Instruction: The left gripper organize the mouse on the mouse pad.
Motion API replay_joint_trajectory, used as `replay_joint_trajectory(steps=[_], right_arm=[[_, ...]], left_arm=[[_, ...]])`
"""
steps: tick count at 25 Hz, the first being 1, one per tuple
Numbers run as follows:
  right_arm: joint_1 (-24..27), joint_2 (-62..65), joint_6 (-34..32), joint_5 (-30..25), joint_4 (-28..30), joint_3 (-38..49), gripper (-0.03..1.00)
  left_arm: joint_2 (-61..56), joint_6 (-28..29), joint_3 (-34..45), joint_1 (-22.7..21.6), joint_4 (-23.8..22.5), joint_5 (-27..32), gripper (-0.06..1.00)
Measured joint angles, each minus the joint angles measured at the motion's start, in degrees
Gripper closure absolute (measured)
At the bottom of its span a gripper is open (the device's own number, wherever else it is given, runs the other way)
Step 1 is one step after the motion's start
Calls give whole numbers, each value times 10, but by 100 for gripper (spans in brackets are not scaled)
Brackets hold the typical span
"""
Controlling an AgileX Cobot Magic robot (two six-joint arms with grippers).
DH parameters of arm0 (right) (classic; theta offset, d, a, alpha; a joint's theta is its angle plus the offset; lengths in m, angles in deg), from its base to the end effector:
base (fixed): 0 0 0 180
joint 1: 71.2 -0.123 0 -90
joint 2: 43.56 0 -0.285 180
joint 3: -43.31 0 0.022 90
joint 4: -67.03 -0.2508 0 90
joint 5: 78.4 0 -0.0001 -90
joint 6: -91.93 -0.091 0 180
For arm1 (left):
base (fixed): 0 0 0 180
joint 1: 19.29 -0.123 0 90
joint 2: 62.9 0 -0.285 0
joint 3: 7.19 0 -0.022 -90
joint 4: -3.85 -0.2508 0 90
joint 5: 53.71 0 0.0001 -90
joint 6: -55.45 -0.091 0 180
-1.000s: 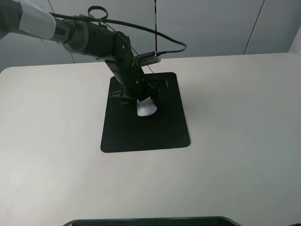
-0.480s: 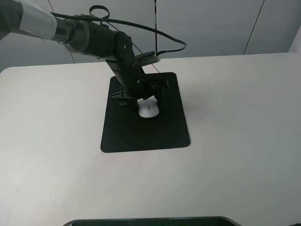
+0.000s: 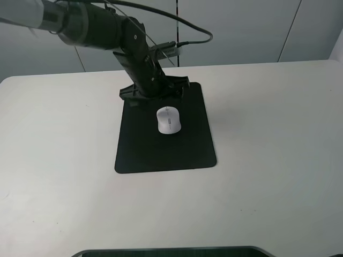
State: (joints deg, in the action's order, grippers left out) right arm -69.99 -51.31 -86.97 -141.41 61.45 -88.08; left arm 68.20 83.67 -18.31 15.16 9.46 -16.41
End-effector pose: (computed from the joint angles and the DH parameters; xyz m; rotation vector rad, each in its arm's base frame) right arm -0.0066 0.0080 0.2743 -0.0048 2.0807 0.0927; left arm 0.3687 -0.2594 0.1477 0.0602 2.8159 -0.3843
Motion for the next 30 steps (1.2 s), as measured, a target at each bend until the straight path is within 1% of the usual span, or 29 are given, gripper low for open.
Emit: replay_joint_trajectory(steps=[3, 6, 9, 13, 20, 24, 27, 30], right_arm=[[0, 0, 0, 0, 0, 0, 28], [0, 0, 0, 0, 0, 0, 28], [0, 0, 0, 0, 0, 0, 28], [0, 0, 0, 0, 0, 0, 28], [0, 0, 0, 0, 0, 0, 28], [0, 0, 0, 0, 0, 0, 28], [0, 0, 0, 0, 0, 0, 28], [0, 0, 0, 0, 0, 0, 28]], left_arm=[[-30, -31, 13, -11, -4, 7, 20], [-60, -71, 35, -27, -7, 29, 20], [-103, -84, 80, -48, -10, 33, 20], [-175, -106, 166, -88, -17, 18, 20], [-338, -147, 322, -161, -18, 2, 20], [-455, -179, 400, -201, -18, -14, 20], [-547, -202, 444, -229, -20, -17, 20], [-627, -234, 475, -242, -21, -15, 20]])
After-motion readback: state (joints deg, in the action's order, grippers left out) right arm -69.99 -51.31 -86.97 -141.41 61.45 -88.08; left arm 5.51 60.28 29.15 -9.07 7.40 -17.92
